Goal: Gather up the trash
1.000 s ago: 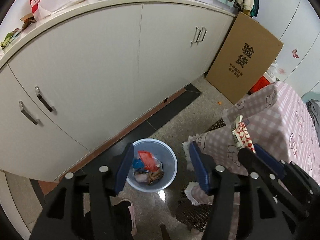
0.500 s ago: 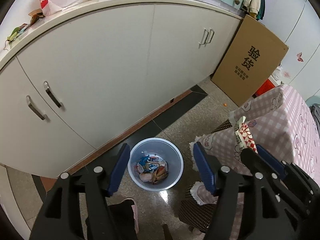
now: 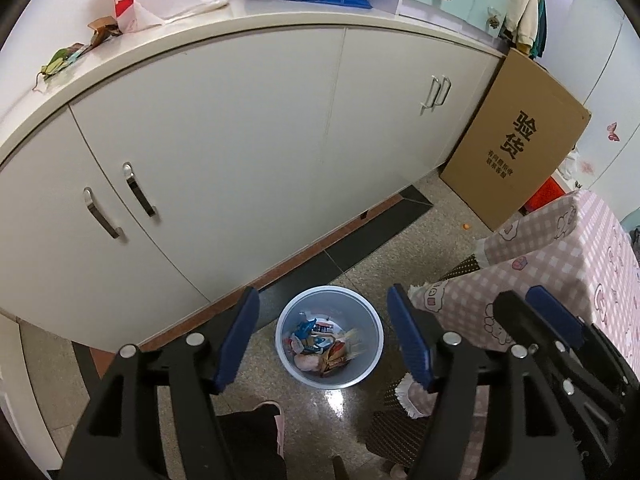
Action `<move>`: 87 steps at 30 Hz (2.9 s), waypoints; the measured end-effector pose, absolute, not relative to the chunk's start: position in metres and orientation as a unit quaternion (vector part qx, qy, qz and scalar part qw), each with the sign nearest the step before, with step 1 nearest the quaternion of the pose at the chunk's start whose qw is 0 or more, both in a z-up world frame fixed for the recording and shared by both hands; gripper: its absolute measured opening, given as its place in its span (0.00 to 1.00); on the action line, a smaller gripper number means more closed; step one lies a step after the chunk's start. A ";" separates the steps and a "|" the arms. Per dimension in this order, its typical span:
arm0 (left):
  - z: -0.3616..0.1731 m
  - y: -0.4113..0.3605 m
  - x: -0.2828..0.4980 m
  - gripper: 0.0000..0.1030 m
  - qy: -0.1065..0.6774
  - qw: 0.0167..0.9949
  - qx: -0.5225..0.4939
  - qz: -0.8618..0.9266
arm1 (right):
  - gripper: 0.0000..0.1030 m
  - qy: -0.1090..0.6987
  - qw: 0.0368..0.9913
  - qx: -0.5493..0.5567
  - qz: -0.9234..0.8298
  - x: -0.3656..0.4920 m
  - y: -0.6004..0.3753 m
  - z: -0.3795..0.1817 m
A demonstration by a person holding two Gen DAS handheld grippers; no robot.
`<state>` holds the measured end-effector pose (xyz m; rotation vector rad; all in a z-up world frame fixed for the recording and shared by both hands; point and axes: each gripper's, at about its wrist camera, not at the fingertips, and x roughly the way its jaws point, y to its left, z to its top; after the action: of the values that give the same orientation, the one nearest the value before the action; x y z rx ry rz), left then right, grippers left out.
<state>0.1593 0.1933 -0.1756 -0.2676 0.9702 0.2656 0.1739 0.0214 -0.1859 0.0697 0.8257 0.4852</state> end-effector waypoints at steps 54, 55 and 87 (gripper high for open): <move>0.014 -0.017 -0.102 0.85 0.177 0.980 0.004 -0.088 | 0.76 0.179 0.982 0.057 -0.017 -0.131 -0.183 -0.031; 0.015 -0.018 -0.104 0.86 0.174 0.981 0.004 -0.090 | 0.76 0.176 0.983 0.057 -0.020 -0.133 -0.184 -0.030; 0.016 -0.025 -0.113 0.87 0.160 0.983 0.019 -0.091 | 0.78 0.157 0.985 0.048 -0.049 -0.155 -0.191 -0.027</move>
<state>-0.1131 -0.0253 0.0160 0.0374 0.3209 -0.1830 -0.1547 -0.1910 -0.0272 0.0957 0.3159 -0.0991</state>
